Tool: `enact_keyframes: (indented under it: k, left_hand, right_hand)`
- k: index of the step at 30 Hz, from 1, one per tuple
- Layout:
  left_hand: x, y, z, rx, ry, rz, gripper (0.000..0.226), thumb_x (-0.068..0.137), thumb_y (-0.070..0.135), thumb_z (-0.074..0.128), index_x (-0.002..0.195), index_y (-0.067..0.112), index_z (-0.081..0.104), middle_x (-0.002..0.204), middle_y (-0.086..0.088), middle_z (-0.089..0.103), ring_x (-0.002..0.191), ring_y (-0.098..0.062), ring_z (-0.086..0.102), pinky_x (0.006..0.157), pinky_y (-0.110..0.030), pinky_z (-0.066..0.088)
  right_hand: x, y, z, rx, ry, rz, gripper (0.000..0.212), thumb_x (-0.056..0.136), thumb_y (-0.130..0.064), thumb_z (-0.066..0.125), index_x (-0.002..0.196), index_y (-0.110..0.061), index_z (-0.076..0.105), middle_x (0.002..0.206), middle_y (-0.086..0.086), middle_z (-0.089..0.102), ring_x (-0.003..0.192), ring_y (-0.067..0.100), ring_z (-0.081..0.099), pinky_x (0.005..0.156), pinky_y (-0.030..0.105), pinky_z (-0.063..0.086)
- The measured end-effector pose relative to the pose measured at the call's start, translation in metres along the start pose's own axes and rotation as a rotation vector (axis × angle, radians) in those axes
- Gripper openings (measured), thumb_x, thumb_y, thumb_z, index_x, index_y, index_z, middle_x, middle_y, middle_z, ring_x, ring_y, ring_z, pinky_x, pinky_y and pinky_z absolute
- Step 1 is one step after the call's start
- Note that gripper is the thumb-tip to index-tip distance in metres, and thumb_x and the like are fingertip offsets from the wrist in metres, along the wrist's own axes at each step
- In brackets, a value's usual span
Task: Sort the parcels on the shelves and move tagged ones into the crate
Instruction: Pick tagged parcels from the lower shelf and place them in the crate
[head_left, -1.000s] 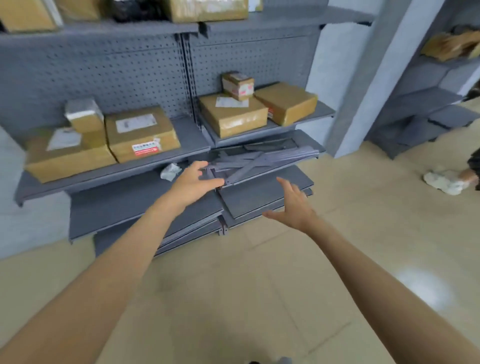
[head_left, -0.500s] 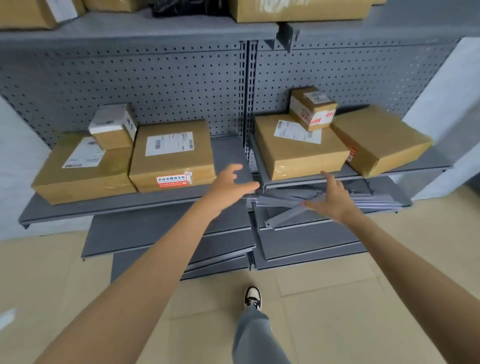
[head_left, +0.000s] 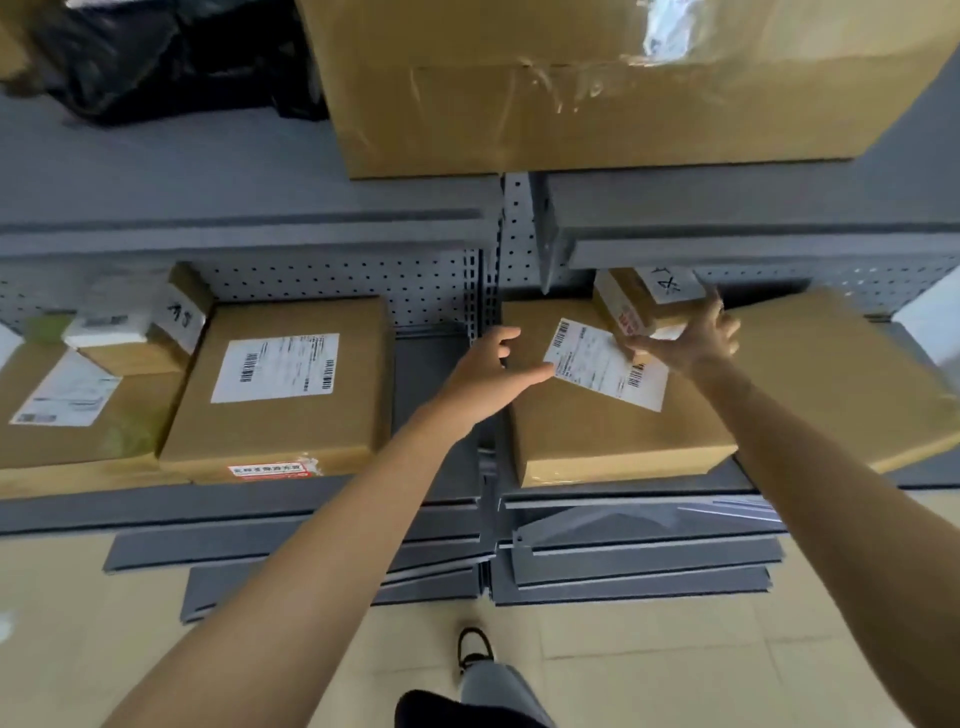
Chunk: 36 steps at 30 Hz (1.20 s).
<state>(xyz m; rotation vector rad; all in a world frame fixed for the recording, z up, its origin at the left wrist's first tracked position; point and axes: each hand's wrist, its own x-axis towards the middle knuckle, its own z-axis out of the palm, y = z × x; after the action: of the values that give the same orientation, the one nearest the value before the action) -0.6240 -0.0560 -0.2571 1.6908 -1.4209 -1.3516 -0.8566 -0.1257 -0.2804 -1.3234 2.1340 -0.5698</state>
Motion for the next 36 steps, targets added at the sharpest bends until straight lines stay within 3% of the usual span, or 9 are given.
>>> enact_keyframes:
  k: [8, 12, 15, 17, 22, 25, 28, 32, 36]
  left_hand:
    - [0.027, -0.005, -0.003, 0.033, 0.038, -0.033, 0.073, 0.077, 0.041, 0.070, 0.139, 0.024, 0.036, 0.141, -0.003, 0.044, 0.118, -0.012, 0.045, 0.091, -0.027, 0.036]
    - [0.036, -0.004, -0.018, -0.001, 0.076, -0.032, 0.079, 0.075, 0.040, 0.072, 0.141, 0.025, 0.031, 0.143, -0.006, 0.041, 0.125, -0.021, 0.045, 0.103, -0.042, 0.040]
    - [0.033, -0.002, -0.031, -0.100, 0.117, -0.022, 0.085, 0.073, 0.043, 0.073, 0.143, 0.026, 0.028, 0.144, -0.006, 0.039, 0.126, -0.023, 0.044, 0.100, -0.042, 0.043]
    - [0.029, 0.000, -0.039, -0.183, 0.120, -0.020, 0.081, 0.074, 0.051, 0.067, 0.142, 0.028, 0.029, 0.142, -0.004, 0.041, 0.120, -0.021, 0.049, 0.088, -0.035, 0.049]
    - [0.015, 0.000, -0.052, -0.200, -0.018, -0.028, 0.044, 0.072, 0.065, 0.056, 0.104, 0.034, 0.051, 0.113, 0.004, 0.060, 0.106, -0.016, 0.057, 0.087, -0.033, 0.047]
    - [0.005, -0.006, -0.057, -0.187, -0.037, 0.002, 0.054, 0.072, 0.052, 0.066, 0.116, 0.029, 0.047, 0.117, 0.005, 0.056, 0.108, -0.014, 0.056, 0.088, -0.031, 0.049]
    - [-0.009, -0.014, -0.070, -0.269, -0.073, 0.026, 0.052, 0.081, 0.030, 0.068, 0.126, 0.023, 0.044, 0.128, 0.002, 0.053, 0.114, -0.015, 0.055, 0.086, -0.030, 0.052]
    - [-0.025, -0.029, -0.093, -0.382, -0.061, 0.071, 0.045, 0.086, 0.013, 0.062, 0.126, 0.020, 0.045, 0.131, 0.000, 0.051, 0.112, -0.013, 0.055, 0.096, -0.033, 0.047]
    - [-0.038, -0.048, -0.112, -0.410, 0.014, 0.059, 0.045, 0.088, 0.007, 0.057, 0.126, 0.029, 0.045, 0.132, 0.003, 0.046, 0.113, -0.012, 0.052, 0.095, -0.035, 0.046]
  right_hand:
    - [0.023, 0.009, 0.016, 0.236, 0.080, -0.129, 0.098, 0.064, -0.025, 0.084, 0.139, -0.009, 0.023, 0.138, 0.017, 0.034, 0.130, 0.032, 0.033, 0.109, 0.039, 0.029]
    - [0.003, 0.004, 0.014, 0.486, -0.170, -0.164, 0.099, 0.068, -0.018, 0.081, 0.142, -0.020, 0.016, 0.133, 0.008, 0.045, 0.122, 0.024, 0.046, 0.102, 0.043, 0.043]
    - [-0.026, 0.001, 0.009, 0.628, -0.385, -0.173, 0.105, 0.069, -0.015, 0.080, 0.146, -0.031, 0.011, 0.133, 0.005, 0.048, 0.124, 0.025, 0.047, 0.098, 0.045, 0.046]
    - [-0.041, -0.002, 0.007, 0.569, -0.400, -0.231, 0.110, 0.065, -0.015, 0.083, 0.147, -0.025, 0.011, 0.135, 0.006, 0.046, 0.127, 0.025, 0.044, 0.104, 0.050, 0.041]
    - [-0.077, -0.016, 0.013, 0.347, -0.311, -0.423, 0.112, 0.055, -0.020, 0.088, 0.142, -0.019, 0.018, 0.124, -0.010, 0.047, 0.116, 0.006, 0.042, 0.100, 0.025, 0.036]
    - [-0.099, -0.024, 0.025, 0.222, -0.143, -0.644, 0.104, 0.051, -0.027, 0.088, 0.135, -0.018, 0.027, 0.116, -0.013, 0.039, 0.110, 0.002, 0.037, 0.092, 0.018, 0.035]
    - [-0.117, -0.032, 0.037, 0.189, -0.104, -0.732, 0.110, 0.050, -0.028, 0.085, 0.138, -0.025, 0.020, 0.114, -0.021, 0.027, 0.112, 0.002, 0.027, 0.095, 0.028, 0.035]
    - [-0.143, -0.040, 0.057, 0.433, -0.401, -0.524, 0.132, 0.040, -0.039, 0.088, 0.137, -0.056, 0.002, 0.145, -0.005, 0.032, 0.137, 0.018, 0.030, 0.108, 0.055, 0.033]
    - [-0.175, -0.044, 0.085, 0.524, -0.407, -0.421, 0.142, 0.035, -0.046, 0.091, 0.137, -0.061, -0.006, 0.148, -0.003, 0.027, 0.138, 0.016, 0.032, 0.108, 0.054, 0.035]
